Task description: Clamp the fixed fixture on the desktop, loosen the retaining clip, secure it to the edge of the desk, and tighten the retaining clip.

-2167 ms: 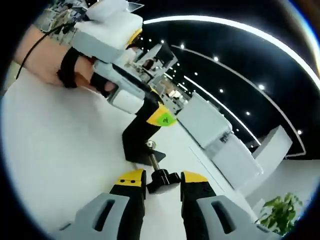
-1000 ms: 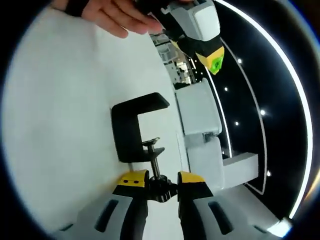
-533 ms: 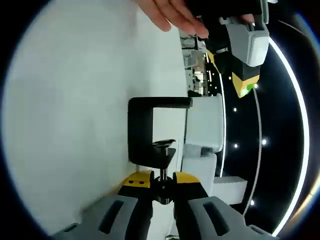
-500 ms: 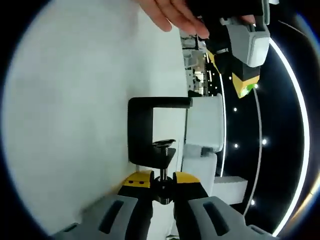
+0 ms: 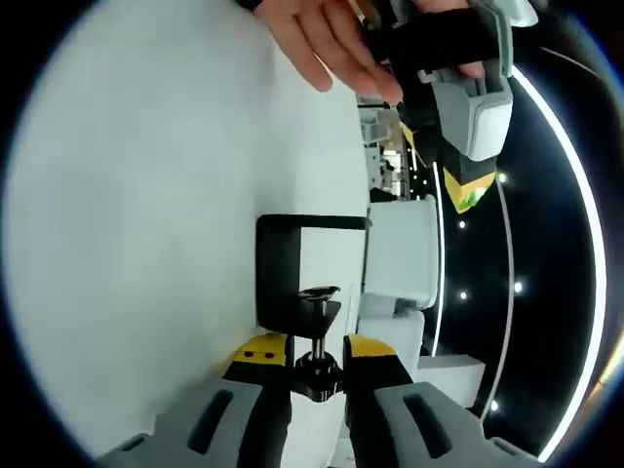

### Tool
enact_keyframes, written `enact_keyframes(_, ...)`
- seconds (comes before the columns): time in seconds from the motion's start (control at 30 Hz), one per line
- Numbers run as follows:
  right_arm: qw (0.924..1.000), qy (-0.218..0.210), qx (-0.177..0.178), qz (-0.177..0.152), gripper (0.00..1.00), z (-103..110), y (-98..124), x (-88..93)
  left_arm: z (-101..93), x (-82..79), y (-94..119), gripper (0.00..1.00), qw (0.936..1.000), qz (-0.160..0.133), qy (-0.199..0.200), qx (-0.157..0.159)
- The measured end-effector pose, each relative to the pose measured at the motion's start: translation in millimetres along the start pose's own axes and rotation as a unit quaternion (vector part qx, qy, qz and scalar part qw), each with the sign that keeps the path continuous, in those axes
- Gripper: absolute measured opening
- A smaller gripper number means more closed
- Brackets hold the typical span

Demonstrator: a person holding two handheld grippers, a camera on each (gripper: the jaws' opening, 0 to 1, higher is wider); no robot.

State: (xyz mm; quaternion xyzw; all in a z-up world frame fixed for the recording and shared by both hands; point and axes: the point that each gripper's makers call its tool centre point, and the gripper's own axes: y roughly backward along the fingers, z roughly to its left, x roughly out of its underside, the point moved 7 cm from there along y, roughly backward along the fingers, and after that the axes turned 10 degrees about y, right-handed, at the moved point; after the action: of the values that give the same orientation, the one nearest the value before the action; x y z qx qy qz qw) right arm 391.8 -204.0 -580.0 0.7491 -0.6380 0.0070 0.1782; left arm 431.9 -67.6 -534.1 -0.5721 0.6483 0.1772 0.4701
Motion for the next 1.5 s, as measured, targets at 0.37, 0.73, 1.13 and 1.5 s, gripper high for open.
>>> enact_keyframes(0.37,0.9970,0.059,-0.040,-0.031,0.10,3,-17,-1.1,-0.4,1.6,-1,0.31,1.0000,0.005,-0.005,0.001)
enact_keyframes(0.73,0.9965,0.068,-0.031,-0.037,0.08,1,-21,-1.4,2.4,2.1,-4,0.31,1.0000,0.007,0.001,-0.003)
enact_keyframes(1.13,0.9956,0.081,-0.019,-0.044,0.08,0,-30,2.6,1.2,2.8,-4,0.31,0.9999,0.011,-0.006,-0.001)
enact_keyframes(1.5,0.9953,0.089,0.002,-0.037,0.08,-1,-23,-4.2,2.1,2.8,-4,0.31,0.9999,0.012,-0.004,-0.002)
